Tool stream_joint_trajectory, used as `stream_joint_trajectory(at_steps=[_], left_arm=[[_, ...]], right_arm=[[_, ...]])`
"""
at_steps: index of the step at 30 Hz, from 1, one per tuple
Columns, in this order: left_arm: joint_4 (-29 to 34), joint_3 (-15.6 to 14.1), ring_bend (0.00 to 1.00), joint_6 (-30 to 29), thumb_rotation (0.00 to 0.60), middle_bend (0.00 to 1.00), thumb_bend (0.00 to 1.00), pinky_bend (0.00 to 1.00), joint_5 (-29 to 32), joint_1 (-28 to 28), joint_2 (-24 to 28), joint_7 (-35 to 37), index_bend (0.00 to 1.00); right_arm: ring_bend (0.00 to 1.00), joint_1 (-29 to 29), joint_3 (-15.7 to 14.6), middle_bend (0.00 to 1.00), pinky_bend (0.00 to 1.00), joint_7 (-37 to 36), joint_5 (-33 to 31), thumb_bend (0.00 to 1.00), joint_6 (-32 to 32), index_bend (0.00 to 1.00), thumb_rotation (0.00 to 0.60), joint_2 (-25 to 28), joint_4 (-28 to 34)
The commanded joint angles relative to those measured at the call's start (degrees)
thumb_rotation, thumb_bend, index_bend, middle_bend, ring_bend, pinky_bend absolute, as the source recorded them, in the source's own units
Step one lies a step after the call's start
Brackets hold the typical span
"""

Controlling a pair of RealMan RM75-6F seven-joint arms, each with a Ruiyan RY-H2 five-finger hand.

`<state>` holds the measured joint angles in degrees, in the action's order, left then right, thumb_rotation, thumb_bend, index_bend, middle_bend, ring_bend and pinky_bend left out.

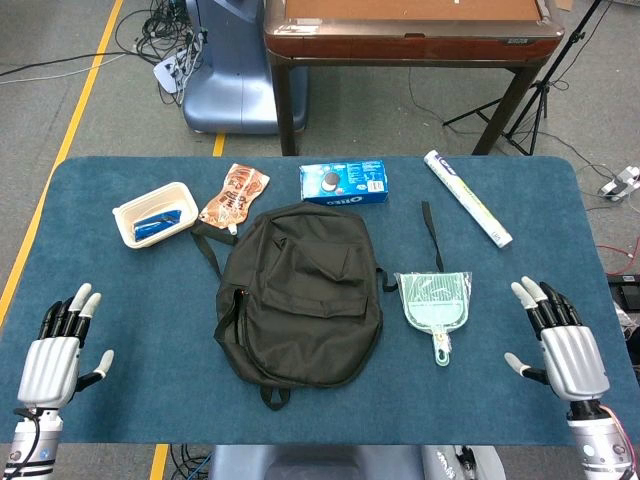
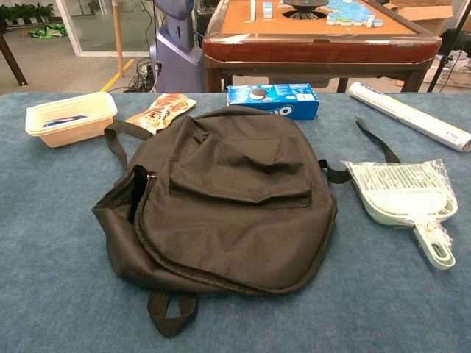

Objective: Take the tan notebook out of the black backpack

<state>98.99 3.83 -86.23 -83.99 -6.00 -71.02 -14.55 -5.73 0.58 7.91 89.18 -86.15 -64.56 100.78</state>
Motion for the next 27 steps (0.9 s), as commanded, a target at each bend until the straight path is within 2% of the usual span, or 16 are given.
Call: stream_joint_trajectory(at_steps=[1,7,12,18,27], left_arm=[[-0.10,-0.04,0.00,0.02,0.600,0.00,0.29,0.02,-0.11,-0.05,-0.08,0.09,0.04],[-0.19,-0.13,0.00,-0.09,0.600,0.00,0.29,0.02,-0.33,-0.03,-0.01,0.33,0.04],[-0.16,-0.17,0.00,-0.10,0.600,0.00,0.29,0.02,-0.46,-0.05,0.05,0.55,0.04],[-0.10,-0.35,0.00,-0.59,0.600,0.00,0.29,0.02,-0.52,0.35,0.34,0.92,0.04],[-0.32,-0.49,0.00,-1.02,0.600,0.00,0.29,0.02,-0.04,0.98,0.67,1.64,0.04]], right_arm=[[0.00,-0.37,-0.37,0.04,0.13,0.35,0.86,0.00,0.81,0.00,0.600,-0.04,-0.22],[0.00,-1.91,-1.00,0.04,0.13,1.37,3.82,0.00,3.00,0.00,0.600,-0.44,-0.51],[0.00,-5.57,-1.21,0.04,0.13,4.09,7.27,0.00,7.85,0.00,0.600,-1.98,-0.76],[0.00,-11.28,-0.12,0.03,0.13,7.01,9.29,0.00,15.00,0.00,0.600,-6.59,-3.83],[0.00,-18.69,3.27,0.00,0.12,8.57,6.59,0.00,23.15,0.00,0.600,-16.00,-12.17]])
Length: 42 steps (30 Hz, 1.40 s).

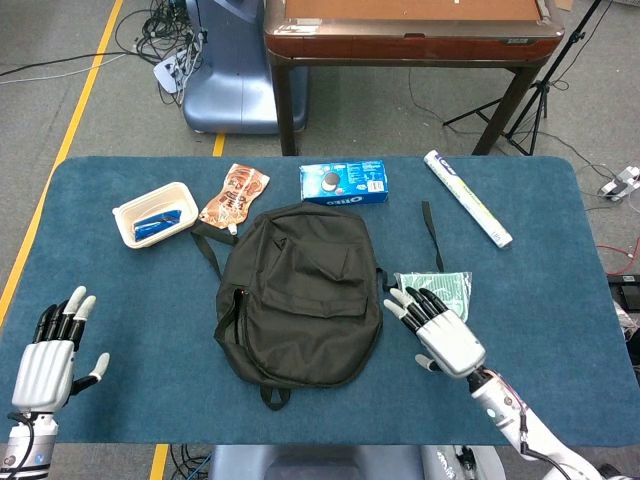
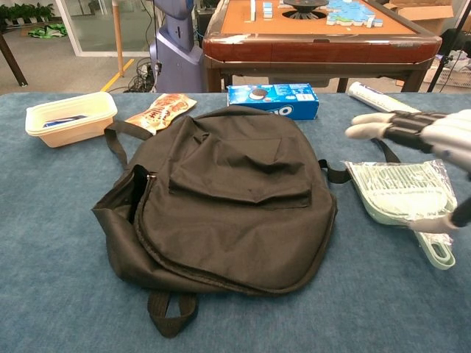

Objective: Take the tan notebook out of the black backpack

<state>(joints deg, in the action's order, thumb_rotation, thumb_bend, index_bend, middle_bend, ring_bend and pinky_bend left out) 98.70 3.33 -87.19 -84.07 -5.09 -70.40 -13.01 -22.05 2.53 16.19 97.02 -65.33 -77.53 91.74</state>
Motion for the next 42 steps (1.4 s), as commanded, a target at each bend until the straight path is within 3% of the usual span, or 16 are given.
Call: stream_joint_trajectory(at_steps=[1,17,26,38,42], left_arm=[[-0.08,0.03,0.00,-0.07,0.600,0.00,0.29,0.02,0.10,0.10,0.06,0.20,0.04],[-0.63,0.03,0.00,0.52,0.600,0.00,0.29,0.02,0.60,0.19,0.26,1.97,0.04],[-0.84,-0.13,0.00,0.41,0.600,0.00,0.29,0.02,0.81,0.56,0.37,2.50,0.04],[-0.67,-0.34,0.00,0.15,0.600,0.00,0.29,0.02,0.37,0.79,0.47,2.27,0.04],[-0.47,-0.41,0.00,-0.09,0.600,0.00,0.29,0.02,0.28,0.99,0.62,2.28,0.04]], right_arm=[[0.00,-2.95,1.53,0.00,0.11,0.12,-1.54,0.00,2.85,0.00,0.600,-3.92,-4.15],[0.00,-9.92,2.00,0.00,0.05,-0.06,-2.03,0.00,5.87,0.00,0.600,-16.83,-20.78],[0.00,-12.74,0.67,0.00,0.05,-2.94,0.69,0.00,3.38,0.00,0.600,-23.03,-28.30],[0.00,-14.29,-2.34,0.00,0.05,-6.41,4.22,0.00,-0.61,0.00,0.600,-25.92,-29.95],[0.00,-14.61,-2.98,0.00,0.05,-7.21,4.94,0.07,-1.59,0.00,0.600,-25.66,-29.07]])
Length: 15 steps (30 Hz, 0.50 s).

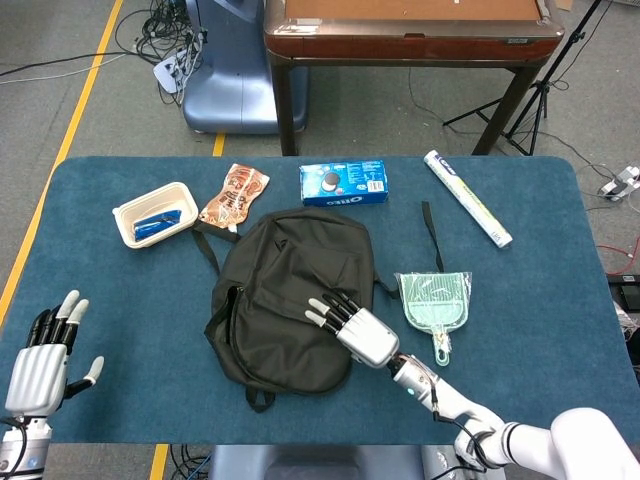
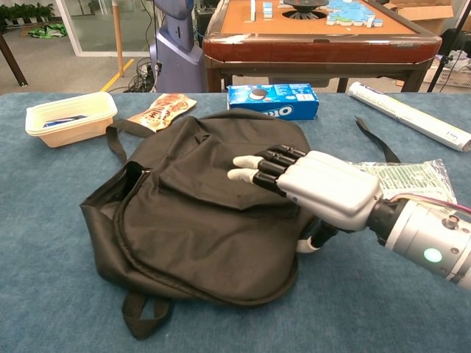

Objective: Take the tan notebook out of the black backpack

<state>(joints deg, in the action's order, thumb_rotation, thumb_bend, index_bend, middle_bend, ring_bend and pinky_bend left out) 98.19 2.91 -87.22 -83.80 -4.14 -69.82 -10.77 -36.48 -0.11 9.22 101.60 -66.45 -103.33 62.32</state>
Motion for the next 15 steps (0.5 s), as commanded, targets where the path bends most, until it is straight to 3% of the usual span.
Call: stream_joint_trajectory(at_steps=[1,8,12,15], left_arm=[[0.03,0.03,0.00,-0.11,0.600,0.00,0.29,0.02,0.07,0.10,0.10,0.03,0.04],[0.10,-0.05,0.00,0.08,0.600,0.00,0.29,0.02,0.00,0.08,0.01,-0.18,0.04],[0.13,0.04,0.00,0.03,0.600,0.00,0.29,0.02,0.13,0.14,0.05,-0.18,0.04],[0.10,0.02,0.00,0.10,0.600,0.00,0.29,0.02,0.17,0.16,0.06,-0.22,0.04]], right_arm=[[0.00,-0.26,-0.42,0.00,0.05,-0.32,0.43,0.10,-0.65,0.00,0.600,0.21,0.49],[0.00,-1.00,-0.60,0.03,0.05,-1.73,0.18,0.35,-0.69,0.04,0.600,-0.16,0.53],[0.00,-1.74,-0.90,0.09,0.05,-1.98,-0.25,0.54,0.81,0.18,0.600,-0.02,1.00],[0.00,-2.42,-1.20,0.16,0.05,-1.85,-0.51,0.61,2.25,0.33,0.600,0.41,1.89]])
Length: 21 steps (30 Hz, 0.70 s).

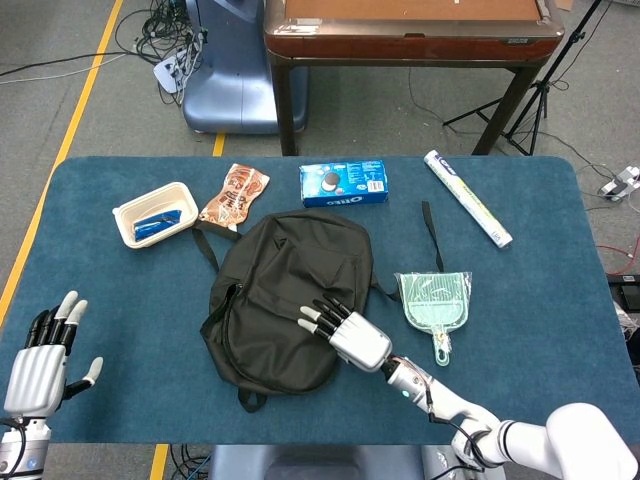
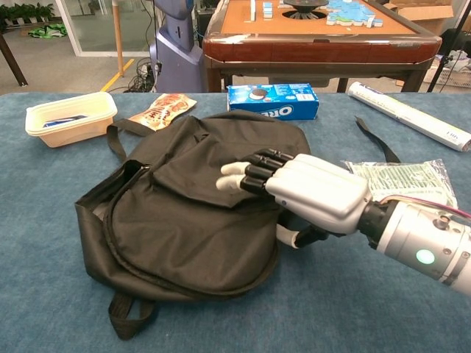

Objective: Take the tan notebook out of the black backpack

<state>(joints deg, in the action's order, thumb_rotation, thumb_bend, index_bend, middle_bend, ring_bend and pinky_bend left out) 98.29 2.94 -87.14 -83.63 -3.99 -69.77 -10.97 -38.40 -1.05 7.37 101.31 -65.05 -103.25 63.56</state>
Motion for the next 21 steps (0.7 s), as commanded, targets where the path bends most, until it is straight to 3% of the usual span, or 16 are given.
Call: stream_joint_trajectory(at_steps=[1,6,14,18,21], left_arm=[[-0.01,0.00,0.00,0.04,0.600,0.00,0.29,0.02,0.03,0.00,0.00,0.00,0.04],[-0.14,0.07,0.00,0.10,0.600,0.00,0.29,0.02,0.19,0.04,0.08,0.16,0.04],[-0.26,0.12,0.00,0.56,0.600,0.00,0.29,0.02,0.03,-0.26,0.13,0.34,0.04],[-0.16,0.10,0.00,0.95,0.600,0.00,0.29,0.02,-0.30,-0.56,0.50,0.39,0.04],[-0.21,0.01,0.00,2.44,0.600,0.00,0.29,0.02,-1.18,-1.59,1.62,1.41,0.04]], right_arm=[[0.00,-0.72,-0.38,0.18,0.05,-0.24,-0.31,0.63,1.23,0.37,0.600,0.51,1.03],[0.01,-1.21,-0.77,0.27,0.05,-1.17,-0.34,0.64,1.57,0.53,0.600,1.15,1.81],[0.10,-1.13,-0.61,0.38,0.05,-3.89,-0.48,0.65,-0.43,0.67,0.600,2.04,2.75],[0.17,-0.55,0.83,0.45,0.09,-7.09,-2.50,0.65,-1.59,0.77,0.600,1.98,3.46],[0.21,-0.19,3.54,0.48,0.13,-11.28,-6.51,0.63,-1.20,0.79,0.600,2.61,6.13]])
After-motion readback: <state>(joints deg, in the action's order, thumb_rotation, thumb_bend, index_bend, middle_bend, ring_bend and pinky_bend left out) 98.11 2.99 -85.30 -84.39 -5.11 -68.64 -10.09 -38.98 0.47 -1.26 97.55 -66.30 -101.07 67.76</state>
